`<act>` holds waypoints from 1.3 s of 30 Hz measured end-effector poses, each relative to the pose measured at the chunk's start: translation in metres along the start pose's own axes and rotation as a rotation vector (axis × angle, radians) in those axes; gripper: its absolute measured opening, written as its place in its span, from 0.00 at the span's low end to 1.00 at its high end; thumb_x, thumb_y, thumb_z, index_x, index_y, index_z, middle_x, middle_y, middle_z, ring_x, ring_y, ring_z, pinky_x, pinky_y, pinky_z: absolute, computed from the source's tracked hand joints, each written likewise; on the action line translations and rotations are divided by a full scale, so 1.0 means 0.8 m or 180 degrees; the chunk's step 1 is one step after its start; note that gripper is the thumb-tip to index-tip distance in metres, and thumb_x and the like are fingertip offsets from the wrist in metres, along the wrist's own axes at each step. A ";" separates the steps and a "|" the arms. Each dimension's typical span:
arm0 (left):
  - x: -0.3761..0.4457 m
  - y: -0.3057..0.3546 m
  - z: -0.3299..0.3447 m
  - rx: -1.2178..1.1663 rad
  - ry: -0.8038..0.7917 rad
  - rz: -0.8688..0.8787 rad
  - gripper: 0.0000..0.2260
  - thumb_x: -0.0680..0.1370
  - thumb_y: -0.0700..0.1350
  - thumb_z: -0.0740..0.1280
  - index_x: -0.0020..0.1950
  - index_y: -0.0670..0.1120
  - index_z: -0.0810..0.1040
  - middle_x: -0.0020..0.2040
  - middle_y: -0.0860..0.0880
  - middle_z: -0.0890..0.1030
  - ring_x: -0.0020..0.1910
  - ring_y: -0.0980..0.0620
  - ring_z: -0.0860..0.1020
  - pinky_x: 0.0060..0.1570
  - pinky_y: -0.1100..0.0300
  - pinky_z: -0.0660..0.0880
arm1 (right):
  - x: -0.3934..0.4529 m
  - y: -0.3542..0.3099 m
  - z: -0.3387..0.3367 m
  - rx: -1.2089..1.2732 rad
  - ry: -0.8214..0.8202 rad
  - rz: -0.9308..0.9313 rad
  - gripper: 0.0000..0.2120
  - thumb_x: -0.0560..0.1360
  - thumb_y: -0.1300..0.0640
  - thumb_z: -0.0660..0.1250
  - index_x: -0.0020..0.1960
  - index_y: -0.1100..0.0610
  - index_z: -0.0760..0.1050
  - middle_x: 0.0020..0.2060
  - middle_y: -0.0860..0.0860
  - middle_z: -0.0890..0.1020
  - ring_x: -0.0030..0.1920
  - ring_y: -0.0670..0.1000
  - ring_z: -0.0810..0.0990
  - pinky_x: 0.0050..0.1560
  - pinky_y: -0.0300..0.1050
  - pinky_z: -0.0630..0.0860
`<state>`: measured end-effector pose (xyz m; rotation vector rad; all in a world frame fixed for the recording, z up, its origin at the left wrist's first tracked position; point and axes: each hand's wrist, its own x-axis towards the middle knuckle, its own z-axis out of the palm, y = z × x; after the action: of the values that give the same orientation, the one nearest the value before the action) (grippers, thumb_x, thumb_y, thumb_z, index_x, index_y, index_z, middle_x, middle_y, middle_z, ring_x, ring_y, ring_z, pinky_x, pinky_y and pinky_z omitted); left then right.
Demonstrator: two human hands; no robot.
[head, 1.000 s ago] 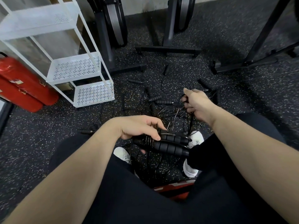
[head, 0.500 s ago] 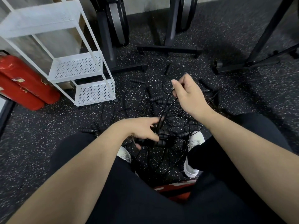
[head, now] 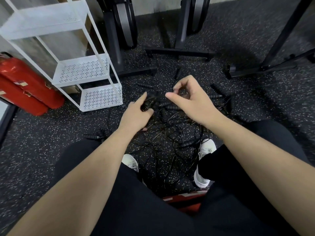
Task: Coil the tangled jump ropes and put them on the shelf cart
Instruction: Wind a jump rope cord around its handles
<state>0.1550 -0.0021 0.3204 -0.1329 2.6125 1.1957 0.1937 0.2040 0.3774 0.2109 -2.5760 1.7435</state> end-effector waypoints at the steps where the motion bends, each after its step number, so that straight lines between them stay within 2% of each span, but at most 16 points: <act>1: 0.001 -0.001 -0.003 -0.0343 0.0080 -0.0033 0.31 0.81 0.50 0.68 0.77 0.72 0.60 0.69 0.48 0.71 0.37 0.47 0.87 0.36 0.50 0.84 | 0.002 0.005 -0.002 0.0112 -0.0096 0.0196 0.11 0.79 0.43 0.68 0.56 0.45 0.70 0.50 0.41 0.79 0.32 0.41 0.71 0.40 0.45 0.75; 3: 0.002 -0.001 -0.008 -0.0659 0.0221 -0.0040 0.30 0.81 0.49 0.69 0.76 0.72 0.62 0.67 0.48 0.72 0.42 0.46 0.86 0.37 0.50 0.85 | 0.002 0.016 -0.006 0.0132 -0.0358 0.0711 0.14 0.81 0.39 0.62 0.61 0.46 0.70 0.52 0.42 0.79 0.32 0.43 0.73 0.40 0.47 0.77; 6: -0.002 0.001 -0.003 -0.0808 0.0338 0.0027 0.27 0.81 0.49 0.69 0.77 0.69 0.66 0.64 0.48 0.74 0.49 0.46 0.84 0.36 0.52 0.85 | 0.000 0.033 -0.010 -0.0147 -0.1044 0.1290 0.20 0.84 0.38 0.52 0.60 0.51 0.75 0.44 0.48 0.83 0.36 0.48 0.75 0.37 0.43 0.73; 9: -0.007 0.005 0.002 -0.1033 0.0380 0.0059 0.26 0.80 0.50 0.69 0.76 0.68 0.68 0.64 0.48 0.75 0.48 0.47 0.84 0.35 0.52 0.85 | -0.001 0.049 -0.018 -0.0482 -0.1565 0.1294 0.21 0.85 0.40 0.52 0.56 0.52 0.78 0.35 0.48 0.82 0.35 0.48 0.77 0.41 0.46 0.73; 13: -0.006 0.006 -0.011 -0.1528 0.0580 -0.0094 0.24 0.82 0.46 0.67 0.74 0.67 0.71 0.65 0.50 0.75 0.54 0.46 0.83 0.39 0.50 0.85 | 0.000 0.057 -0.038 -0.1049 -0.1889 0.1313 0.24 0.85 0.38 0.50 0.52 0.51 0.79 0.31 0.46 0.76 0.31 0.47 0.73 0.43 0.43 0.72; 15: -0.007 0.005 -0.018 -0.1740 0.0667 -0.0164 0.23 0.82 0.44 0.67 0.73 0.64 0.73 0.60 0.54 0.78 0.55 0.45 0.83 0.42 0.47 0.85 | 0.003 0.060 -0.045 -0.0832 -0.1751 0.1453 0.23 0.85 0.39 0.50 0.50 0.53 0.77 0.30 0.45 0.70 0.30 0.46 0.67 0.36 0.41 0.67; 18: -0.008 0.005 -0.022 -0.1962 0.0782 -0.0232 0.24 0.82 0.42 0.67 0.75 0.61 0.72 0.58 0.57 0.79 0.53 0.47 0.84 0.42 0.46 0.85 | 0.010 0.073 -0.051 0.0139 -0.1329 0.1781 0.17 0.85 0.44 0.56 0.48 0.54 0.73 0.28 0.44 0.66 0.29 0.45 0.60 0.28 0.39 0.57; 22: -0.008 0.005 -0.021 -0.2215 0.0795 -0.0268 0.24 0.82 0.41 0.67 0.75 0.61 0.72 0.64 0.52 0.79 0.52 0.45 0.85 0.41 0.47 0.85 | 0.015 0.087 -0.049 0.0988 -0.0615 0.2152 0.13 0.85 0.49 0.59 0.47 0.56 0.72 0.27 0.47 0.69 0.25 0.44 0.61 0.20 0.35 0.55; 24: -0.010 0.007 -0.020 -0.2524 0.0741 -0.0330 0.23 0.82 0.40 0.67 0.73 0.60 0.74 0.63 0.48 0.81 0.49 0.45 0.85 0.41 0.48 0.84 | 0.018 0.093 -0.045 0.1294 -0.0143 0.2452 0.12 0.86 0.50 0.58 0.46 0.56 0.70 0.25 0.48 0.70 0.23 0.44 0.61 0.18 0.35 0.56; 26: -0.014 0.013 -0.020 -0.3024 0.0559 -0.0403 0.20 0.82 0.39 0.66 0.70 0.58 0.75 0.61 0.44 0.82 0.44 0.44 0.84 0.42 0.47 0.84 | 0.020 0.097 -0.044 0.1397 0.0089 0.2647 0.12 0.86 0.49 0.57 0.47 0.54 0.68 0.24 0.48 0.71 0.22 0.44 0.61 0.17 0.36 0.57; 30: -0.020 0.025 -0.022 -0.4080 0.0438 -0.0729 0.16 0.83 0.39 0.65 0.71 0.47 0.73 0.58 0.35 0.83 0.42 0.40 0.84 0.40 0.50 0.83 | 0.020 0.099 -0.037 0.1357 -0.0090 0.2831 0.13 0.86 0.49 0.56 0.44 0.52 0.65 0.23 0.47 0.69 0.21 0.45 0.60 0.19 0.37 0.58; 33: -0.029 0.034 -0.019 -0.4515 0.0125 -0.0778 0.16 0.83 0.42 0.64 0.70 0.40 0.73 0.54 0.37 0.85 0.43 0.43 0.85 0.36 0.57 0.82 | 0.018 0.099 -0.030 0.1492 -0.0082 0.3072 0.16 0.86 0.50 0.53 0.41 0.52 0.63 0.23 0.47 0.66 0.20 0.44 0.58 0.18 0.36 0.55; 36: -0.039 0.040 -0.015 -0.4481 -0.0346 -0.0575 0.14 0.84 0.44 0.62 0.68 0.42 0.74 0.50 0.41 0.86 0.43 0.46 0.85 0.32 0.62 0.80 | 0.020 0.104 -0.029 0.1620 -0.0032 0.3212 0.16 0.87 0.51 0.52 0.41 0.52 0.62 0.23 0.46 0.62 0.20 0.44 0.56 0.17 0.35 0.52; 39: -0.045 0.041 -0.015 -0.3928 -0.0868 -0.0359 0.17 0.84 0.45 0.60 0.72 0.46 0.71 0.48 0.45 0.87 0.40 0.48 0.85 0.27 0.64 0.78 | 0.020 0.110 -0.033 0.1703 -0.0128 0.3279 0.15 0.87 0.51 0.52 0.42 0.52 0.63 0.23 0.45 0.61 0.19 0.43 0.55 0.16 0.35 0.51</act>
<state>0.1807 0.0092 0.3620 -0.2995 1.2976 2.3545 0.1655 0.2586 0.3078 -1.2992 -2.2801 2.6651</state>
